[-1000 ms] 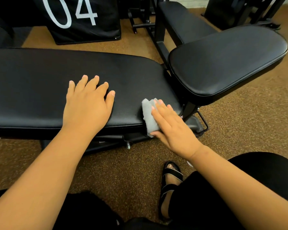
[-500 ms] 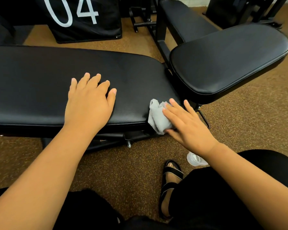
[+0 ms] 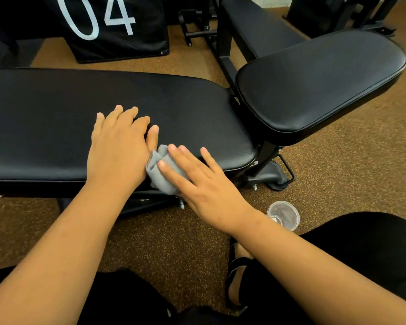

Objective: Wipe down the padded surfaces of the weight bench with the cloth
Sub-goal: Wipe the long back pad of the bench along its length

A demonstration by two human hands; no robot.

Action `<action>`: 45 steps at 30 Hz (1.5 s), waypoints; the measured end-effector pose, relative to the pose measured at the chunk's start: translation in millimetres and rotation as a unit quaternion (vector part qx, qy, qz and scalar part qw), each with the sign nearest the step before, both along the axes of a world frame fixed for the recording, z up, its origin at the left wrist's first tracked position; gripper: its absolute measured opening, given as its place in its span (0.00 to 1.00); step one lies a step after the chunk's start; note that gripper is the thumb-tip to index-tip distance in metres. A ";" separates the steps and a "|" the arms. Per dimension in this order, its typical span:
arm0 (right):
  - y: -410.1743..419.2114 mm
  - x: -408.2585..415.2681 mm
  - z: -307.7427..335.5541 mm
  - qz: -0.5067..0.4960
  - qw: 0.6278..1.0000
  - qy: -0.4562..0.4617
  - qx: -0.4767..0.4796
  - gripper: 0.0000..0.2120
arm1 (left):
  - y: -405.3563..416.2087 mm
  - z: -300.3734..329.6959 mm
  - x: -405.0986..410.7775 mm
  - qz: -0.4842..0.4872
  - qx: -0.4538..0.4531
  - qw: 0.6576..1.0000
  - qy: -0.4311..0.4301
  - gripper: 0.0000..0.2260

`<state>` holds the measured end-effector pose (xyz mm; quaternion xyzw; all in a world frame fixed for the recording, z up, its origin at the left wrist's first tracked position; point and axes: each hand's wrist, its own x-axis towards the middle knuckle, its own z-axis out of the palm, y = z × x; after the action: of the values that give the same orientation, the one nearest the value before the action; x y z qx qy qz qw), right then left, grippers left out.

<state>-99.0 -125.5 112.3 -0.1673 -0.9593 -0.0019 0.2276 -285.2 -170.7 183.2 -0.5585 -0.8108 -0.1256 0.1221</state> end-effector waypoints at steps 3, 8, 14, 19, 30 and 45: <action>7.5 12.6 -7.1 -0.009 1.000 0.011 -0.001 0.34 | -0.9 0.4 0.7 -0.005 0.014 1.000 -0.006 0.18; 31.9 60.6 -22.1 -0.062 0.997 0.034 -0.011 0.29 | -0.9 -0.2 0.9 -0.012 0.024 1.000 -0.007 0.18; 25.1 41.7 -10.2 -0.081 0.995 0.026 -0.049 0.32 | 1.5 0.2 2.0 -0.044 0.060 0.997 -0.025 0.15; 13.4 24.5 -3.8 -0.076 0.994 0.033 -0.069 0.32 | -16.0 13.3 18.3 -0.133 0.124 0.972 -0.146 0.12; 16.5 38.4 47.2 -0.028 0.854 0.274 -0.441 0.20 | -20.0 29.0 69.5 -0.102 0.062 0.907 -0.403 0.05; 48.9 61.7 76.5 -0.060 0.660 0.411 -0.626 0.07 | -13.9 48.4 36.2 -0.078 0.124 0.887 -0.438 0.08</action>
<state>-37.4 -76.6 188.8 -0.3111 -0.5304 0.6548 0.4395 -249.0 -184.6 231.7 -0.4882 -0.7138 -0.4659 -0.1871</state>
